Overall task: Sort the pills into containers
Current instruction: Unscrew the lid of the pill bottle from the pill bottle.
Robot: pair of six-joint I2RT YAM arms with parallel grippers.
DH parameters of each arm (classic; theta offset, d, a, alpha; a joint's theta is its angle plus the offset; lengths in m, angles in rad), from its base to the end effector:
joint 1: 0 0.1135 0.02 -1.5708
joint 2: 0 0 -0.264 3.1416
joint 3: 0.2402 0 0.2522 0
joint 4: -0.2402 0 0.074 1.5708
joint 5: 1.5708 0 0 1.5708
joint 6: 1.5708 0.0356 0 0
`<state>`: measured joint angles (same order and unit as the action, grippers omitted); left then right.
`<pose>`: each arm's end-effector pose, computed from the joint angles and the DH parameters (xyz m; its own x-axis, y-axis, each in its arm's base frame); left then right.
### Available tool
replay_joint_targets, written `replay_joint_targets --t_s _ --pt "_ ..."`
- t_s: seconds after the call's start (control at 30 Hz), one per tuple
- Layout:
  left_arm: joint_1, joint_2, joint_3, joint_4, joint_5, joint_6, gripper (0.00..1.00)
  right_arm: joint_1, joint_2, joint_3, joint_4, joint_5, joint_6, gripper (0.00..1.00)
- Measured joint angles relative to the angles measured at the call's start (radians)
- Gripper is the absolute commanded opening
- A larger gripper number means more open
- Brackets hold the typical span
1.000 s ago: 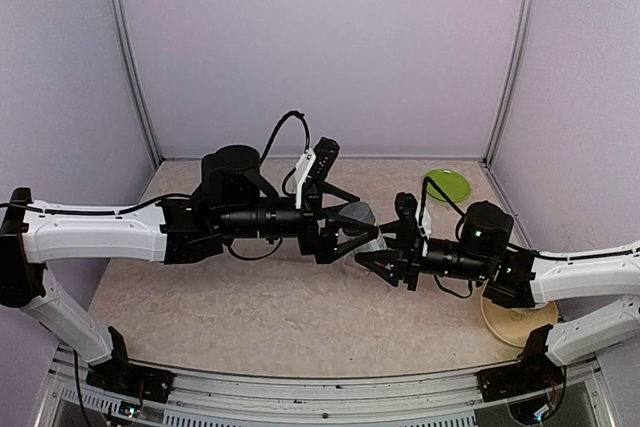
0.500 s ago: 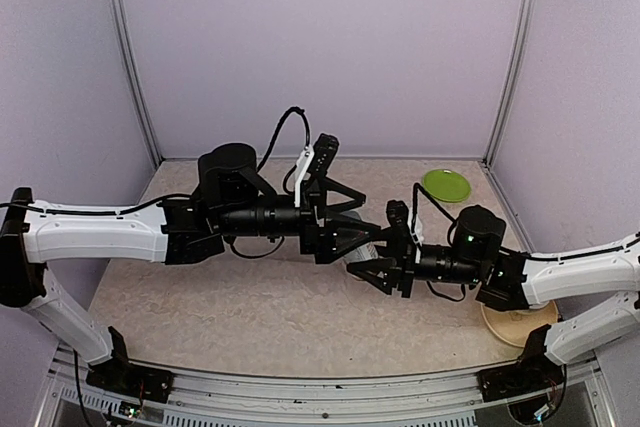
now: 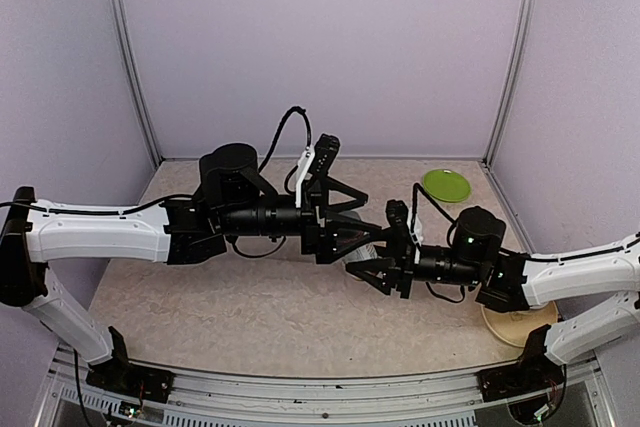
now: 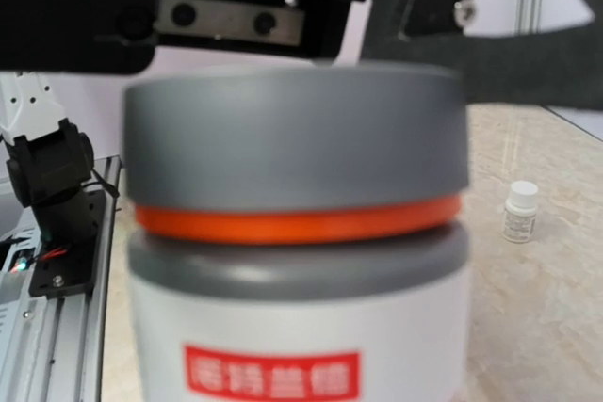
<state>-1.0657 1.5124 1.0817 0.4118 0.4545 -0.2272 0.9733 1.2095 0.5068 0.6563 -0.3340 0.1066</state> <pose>0.1596 -0.3210 0.3273 -0.2339 0.0047 -0.9723 0.9710 0.0531 -0.2333 0.1366 0.2214 0.2429 -0.1287 -0.0104 -0.9916 -0.9570 0.2634 0.1214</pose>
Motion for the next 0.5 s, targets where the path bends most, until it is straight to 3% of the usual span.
replay_joint_targets --t_s 0.5 --pt "0.008 0.000 0.000 0.011 -0.018 0.008 0.95 -0.027 -0.079 -0.026 -0.027 0.044 0.017 0.27"
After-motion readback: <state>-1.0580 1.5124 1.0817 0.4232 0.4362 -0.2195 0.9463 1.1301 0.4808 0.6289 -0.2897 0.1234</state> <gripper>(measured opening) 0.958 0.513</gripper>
